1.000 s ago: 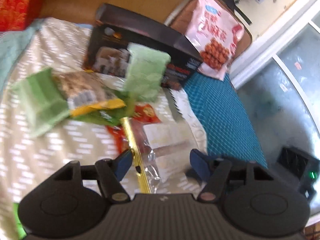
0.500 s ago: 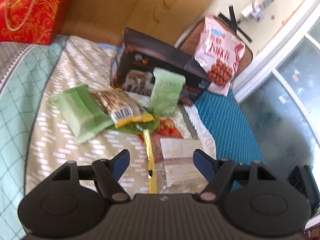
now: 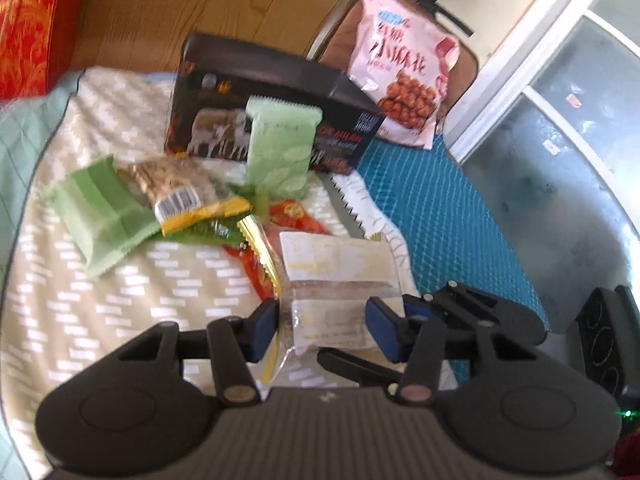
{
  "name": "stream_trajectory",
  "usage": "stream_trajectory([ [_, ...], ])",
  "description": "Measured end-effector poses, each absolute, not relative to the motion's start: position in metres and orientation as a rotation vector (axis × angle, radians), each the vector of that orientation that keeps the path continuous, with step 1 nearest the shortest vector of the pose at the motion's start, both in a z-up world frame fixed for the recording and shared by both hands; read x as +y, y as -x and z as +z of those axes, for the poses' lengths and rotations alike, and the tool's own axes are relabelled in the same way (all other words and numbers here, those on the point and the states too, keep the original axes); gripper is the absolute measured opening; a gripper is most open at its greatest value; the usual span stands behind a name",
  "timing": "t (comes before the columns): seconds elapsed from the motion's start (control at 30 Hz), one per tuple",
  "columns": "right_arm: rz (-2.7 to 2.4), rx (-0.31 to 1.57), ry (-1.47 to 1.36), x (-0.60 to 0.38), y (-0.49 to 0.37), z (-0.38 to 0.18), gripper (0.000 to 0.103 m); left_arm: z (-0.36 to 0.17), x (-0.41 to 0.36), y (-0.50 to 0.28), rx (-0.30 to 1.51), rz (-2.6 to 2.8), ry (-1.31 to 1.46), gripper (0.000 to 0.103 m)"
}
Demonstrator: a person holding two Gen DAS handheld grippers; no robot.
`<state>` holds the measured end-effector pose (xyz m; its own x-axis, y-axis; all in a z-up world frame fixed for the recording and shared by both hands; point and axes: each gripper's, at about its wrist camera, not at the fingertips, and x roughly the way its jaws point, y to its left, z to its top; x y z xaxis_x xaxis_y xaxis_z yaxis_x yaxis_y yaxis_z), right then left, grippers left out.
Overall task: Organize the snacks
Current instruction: 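Grasp the clear-wrapped wafer pack with the right tool, then lower the wafer pack into the black tin and open the right tool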
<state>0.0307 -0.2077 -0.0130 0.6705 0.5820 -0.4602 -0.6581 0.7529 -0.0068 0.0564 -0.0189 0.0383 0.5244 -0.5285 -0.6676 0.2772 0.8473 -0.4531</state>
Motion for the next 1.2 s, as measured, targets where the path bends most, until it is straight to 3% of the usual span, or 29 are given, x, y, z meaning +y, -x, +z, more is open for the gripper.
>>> stream_trajectory([
  [0.23,0.687,0.313,0.179,-0.206,-0.045,0.019,0.055,0.085,-0.017,-0.067,0.768,-0.501,0.265,0.048],
  [0.5,0.618,0.289,0.087,-0.199,-0.141,0.051,0.055,0.116,-0.022,-0.15,0.66,-0.438,0.242,0.051],
  [0.67,0.49,0.291,0.106,-0.19,-0.177,0.049,0.06,0.102,-0.02,-0.198,0.69,-0.349,0.266,0.062],
  [0.87,0.554,0.269,0.021,-0.229,-0.139,0.035,0.062,0.089,0.012,-0.149,0.607,-0.394,0.327,0.067],
  [1.03,0.604,0.394,0.092,-0.224,-0.131,0.0,0.061,0.057,0.007,-0.148,0.739,-0.395,0.307,0.067],
  [1.2,0.604,0.486,0.081,-0.211,-0.155,-0.015,0.052,0.035,-0.015,-0.17,0.821,-0.39,0.273,0.065],
])
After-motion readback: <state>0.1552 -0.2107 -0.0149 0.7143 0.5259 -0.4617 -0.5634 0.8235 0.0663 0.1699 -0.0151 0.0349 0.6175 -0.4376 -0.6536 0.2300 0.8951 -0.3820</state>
